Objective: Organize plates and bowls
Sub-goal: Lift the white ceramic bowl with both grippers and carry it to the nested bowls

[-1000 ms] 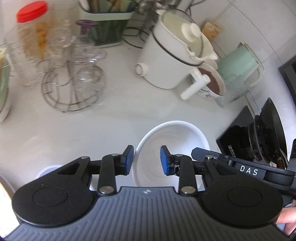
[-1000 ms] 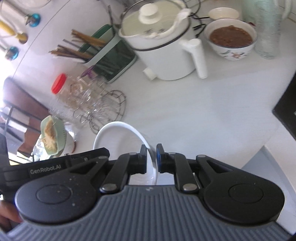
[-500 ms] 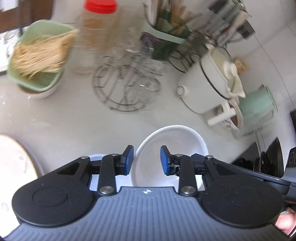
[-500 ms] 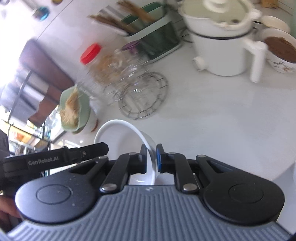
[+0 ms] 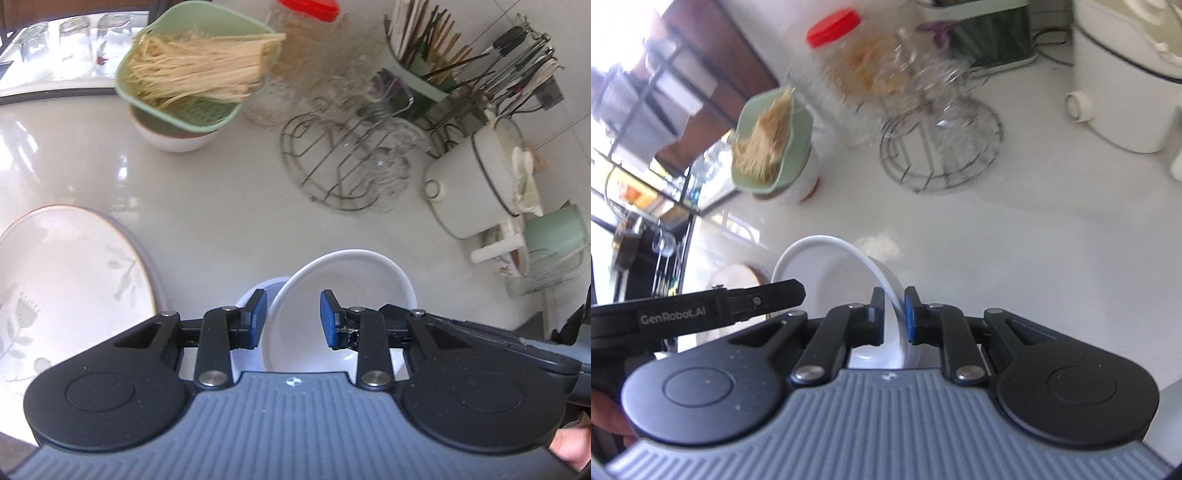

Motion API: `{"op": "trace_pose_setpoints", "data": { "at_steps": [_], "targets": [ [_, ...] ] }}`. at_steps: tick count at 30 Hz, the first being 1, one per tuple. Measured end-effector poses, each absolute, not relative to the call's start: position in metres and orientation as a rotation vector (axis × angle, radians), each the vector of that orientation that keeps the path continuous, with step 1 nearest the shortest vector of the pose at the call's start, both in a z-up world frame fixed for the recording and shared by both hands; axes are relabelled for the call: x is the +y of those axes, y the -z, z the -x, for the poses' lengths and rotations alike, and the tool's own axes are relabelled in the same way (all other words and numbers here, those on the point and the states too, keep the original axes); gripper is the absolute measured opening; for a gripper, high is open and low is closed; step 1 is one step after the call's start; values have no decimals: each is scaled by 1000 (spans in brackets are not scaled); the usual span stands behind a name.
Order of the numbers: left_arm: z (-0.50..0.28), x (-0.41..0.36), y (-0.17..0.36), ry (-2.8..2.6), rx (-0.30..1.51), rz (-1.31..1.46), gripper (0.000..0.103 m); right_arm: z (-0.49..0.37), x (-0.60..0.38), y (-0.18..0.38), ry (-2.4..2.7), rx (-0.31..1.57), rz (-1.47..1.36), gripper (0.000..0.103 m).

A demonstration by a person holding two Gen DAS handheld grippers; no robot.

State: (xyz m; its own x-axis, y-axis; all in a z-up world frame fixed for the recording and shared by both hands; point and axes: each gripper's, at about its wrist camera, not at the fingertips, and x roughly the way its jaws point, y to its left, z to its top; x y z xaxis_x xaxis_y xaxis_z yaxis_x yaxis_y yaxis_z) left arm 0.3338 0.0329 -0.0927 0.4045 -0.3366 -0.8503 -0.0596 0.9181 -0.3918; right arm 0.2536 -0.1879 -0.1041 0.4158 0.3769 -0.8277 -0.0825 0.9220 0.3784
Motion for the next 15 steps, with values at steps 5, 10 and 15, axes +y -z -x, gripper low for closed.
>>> {"op": "trace_pose_setpoints", "data": {
  "at_steps": [5, 10, 15],
  "targets": [
    [-329, 41, 106, 157, 1172, 386, 35, -253, -170, 113, -321, 1113, -222, 15],
    [-329, 46, 114, 166, 1178, 400, 35, -256, -169, 123, -327, 1152, -234, 15],
    [-329, 48, 114, 156, 1162, 402, 39, -255, -174, 124, -295, 1128, -249, 20]
  ]
}}
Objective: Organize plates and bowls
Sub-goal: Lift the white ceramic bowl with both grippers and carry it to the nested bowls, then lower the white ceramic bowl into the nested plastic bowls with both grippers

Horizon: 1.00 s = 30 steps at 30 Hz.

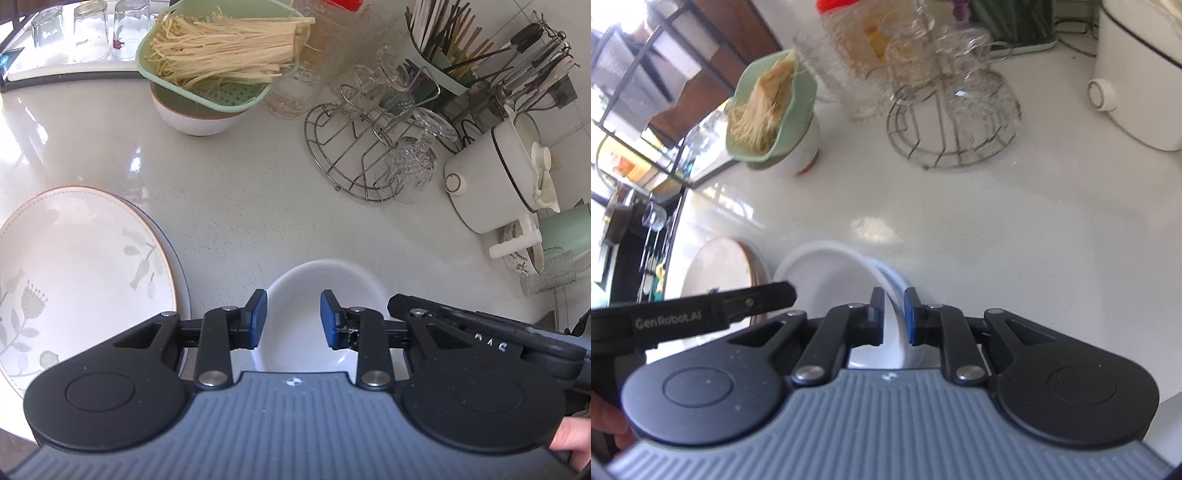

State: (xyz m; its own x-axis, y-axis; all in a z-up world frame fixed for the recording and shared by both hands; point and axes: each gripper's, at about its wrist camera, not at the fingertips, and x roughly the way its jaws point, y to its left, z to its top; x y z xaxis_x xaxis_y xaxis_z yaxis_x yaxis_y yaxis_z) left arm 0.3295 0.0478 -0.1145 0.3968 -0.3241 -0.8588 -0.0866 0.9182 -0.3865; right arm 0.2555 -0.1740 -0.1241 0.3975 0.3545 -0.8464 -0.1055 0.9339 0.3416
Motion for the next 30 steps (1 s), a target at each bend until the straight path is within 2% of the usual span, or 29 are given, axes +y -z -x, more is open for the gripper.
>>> {"op": "trace_pose_setpoints", "data": {
  "at_steps": [1, 3, 6, 19, 22, 24, 30],
  "targets": [
    [-329, 48, 115, 155, 1159, 407, 42, -256, -176, 125, -285, 1123, -257, 22],
    [-329, 49, 116, 148, 1158, 410, 45, -259, -179, 127, -277, 1124, -280, 34],
    [-329, 49, 120, 148, 1164, 411, 45, -264, -182, 133, -278, 1139, -306, 38],
    [-328, 37, 148, 164, 1188, 365, 45, -273, -178, 179, -276, 1272, -373, 36],
    [-330, 34, 154, 167, 1204, 342, 44, -272, -178, 185, -282, 1291, -381, 30],
    [-332, 32, 157, 169, 1216, 333, 44, -272, -179, 192, -269, 1312, -391, 22],
    [-337, 28, 165, 191, 1244, 340, 43, -271, -186, 194, -249, 1314, -418, 21]
  ]
}}
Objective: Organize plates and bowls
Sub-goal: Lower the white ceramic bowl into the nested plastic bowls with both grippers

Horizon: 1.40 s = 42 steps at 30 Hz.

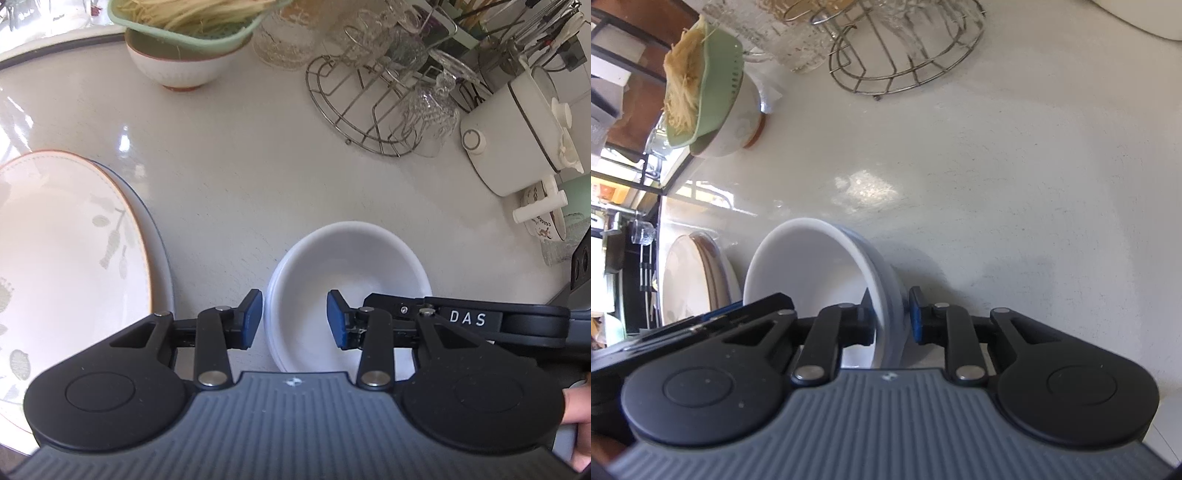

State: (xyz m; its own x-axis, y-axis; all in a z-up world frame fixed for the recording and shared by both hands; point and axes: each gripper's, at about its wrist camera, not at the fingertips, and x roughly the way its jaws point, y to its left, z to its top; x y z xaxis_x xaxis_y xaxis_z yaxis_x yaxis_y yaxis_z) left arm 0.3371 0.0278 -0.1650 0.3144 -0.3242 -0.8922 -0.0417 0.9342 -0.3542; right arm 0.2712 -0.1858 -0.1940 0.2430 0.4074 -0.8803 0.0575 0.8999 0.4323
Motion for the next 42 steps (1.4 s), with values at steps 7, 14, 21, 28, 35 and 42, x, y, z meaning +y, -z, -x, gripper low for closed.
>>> {"op": "trace_pose_setpoints", "data": {
  "at_steps": [7, 14, 21, 28, 35, 42],
  "targets": [
    [-341, 23, 181, 204, 1285, 385, 43, -271, -192, 195, -236, 1308, -425, 21],
    [-339, 26, 186, 187, 1282, 399, 37, -272, -188, 195, -252, 1300, -405, 21],
    [-336, 28, 177, 200, 1270, 415, 37, -270, -189, 189, -263, 1297, -406, 21],
    [-335, 29, 161, 219, 1245, 417, 37, -265, -192, 173, -256, 1260, -400, 21],
    [-335, 33, 141, 220, 1216, 412, 37, -260, -200, 161, -244, 1238, -446, 21],
    [-331, 38, 128, 226, 1206, 420, 37, -259, -197, 145, -237, 1218, -438, 21]
  ]
}}
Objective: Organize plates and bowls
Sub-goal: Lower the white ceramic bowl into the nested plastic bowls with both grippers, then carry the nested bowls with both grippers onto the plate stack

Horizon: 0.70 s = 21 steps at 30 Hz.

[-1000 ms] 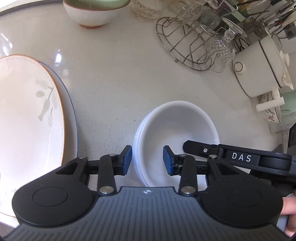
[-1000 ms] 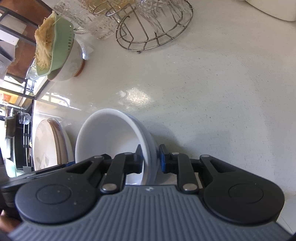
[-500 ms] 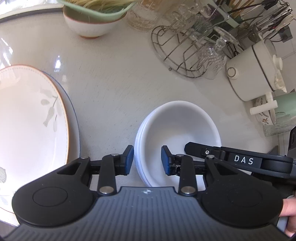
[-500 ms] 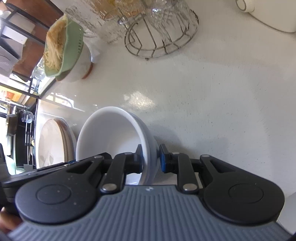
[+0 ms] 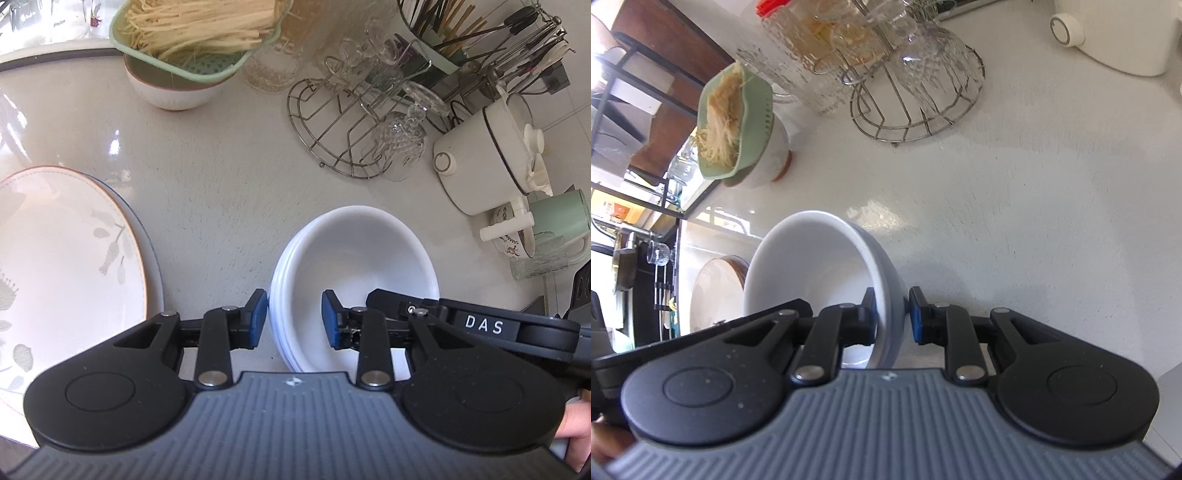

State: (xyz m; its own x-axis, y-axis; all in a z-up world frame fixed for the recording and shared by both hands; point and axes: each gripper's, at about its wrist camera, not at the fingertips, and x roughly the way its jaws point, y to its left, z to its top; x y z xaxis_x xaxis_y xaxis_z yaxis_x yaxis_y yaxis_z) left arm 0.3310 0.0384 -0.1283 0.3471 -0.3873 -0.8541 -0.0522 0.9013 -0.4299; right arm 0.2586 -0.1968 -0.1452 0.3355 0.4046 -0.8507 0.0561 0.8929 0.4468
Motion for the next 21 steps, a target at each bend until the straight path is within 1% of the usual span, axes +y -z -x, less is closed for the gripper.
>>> {"op": "trace_pose_setpoints", "data": {
  "at_steps": [11, 21],
  "targets": [
    [-319, 65, 107, 231, 1189, 417, 37, -243, -176, 123, -229, 1192, -446, 21],
    [-301, 111, 96, 254, 1192, 384, 37, -219, -129, 110, -215, 1156, -463, 22]
  ]
}}
